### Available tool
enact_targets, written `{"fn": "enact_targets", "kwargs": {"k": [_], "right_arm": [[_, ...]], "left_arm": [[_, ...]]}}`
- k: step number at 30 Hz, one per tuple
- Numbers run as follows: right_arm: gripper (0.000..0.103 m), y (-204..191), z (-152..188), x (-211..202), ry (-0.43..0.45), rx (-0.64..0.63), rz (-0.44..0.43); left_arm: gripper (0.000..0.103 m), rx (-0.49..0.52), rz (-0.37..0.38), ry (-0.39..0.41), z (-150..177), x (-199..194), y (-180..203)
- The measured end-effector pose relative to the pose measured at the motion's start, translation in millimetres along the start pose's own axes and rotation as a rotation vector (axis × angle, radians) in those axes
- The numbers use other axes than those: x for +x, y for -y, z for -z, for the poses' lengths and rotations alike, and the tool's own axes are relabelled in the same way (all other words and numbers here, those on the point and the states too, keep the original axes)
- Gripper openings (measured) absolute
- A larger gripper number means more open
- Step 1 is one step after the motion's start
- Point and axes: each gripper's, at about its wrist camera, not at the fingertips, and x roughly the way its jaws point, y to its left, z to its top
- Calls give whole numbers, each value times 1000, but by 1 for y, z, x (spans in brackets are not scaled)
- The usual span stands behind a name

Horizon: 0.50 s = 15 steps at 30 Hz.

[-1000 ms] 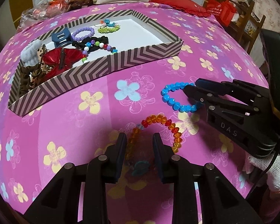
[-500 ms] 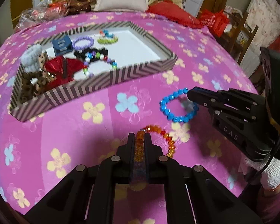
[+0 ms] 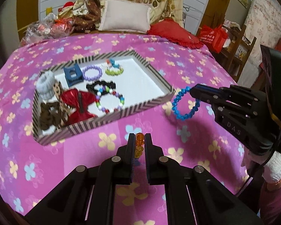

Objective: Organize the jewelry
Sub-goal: 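Carry both bracelets into the tray and open both tools to release them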

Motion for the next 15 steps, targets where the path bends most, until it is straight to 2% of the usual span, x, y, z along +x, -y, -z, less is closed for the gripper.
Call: {"fn": "enact_targets", "kwargs": {"k": [9, 11, 15], "right_arm": [[9, 14, -46, 15, 26, 16, -23], [9, 20, -54, 21, 26, 27, -28], [9, 37, -68, 39, 24, 82, -67]], "left_arm": [[11, 15, 9, 58, -57, -1, 8], [11, 2, 34, 56, -73, 9, 10], [11, -16, 32, 58, -94, 39, 13]]}}
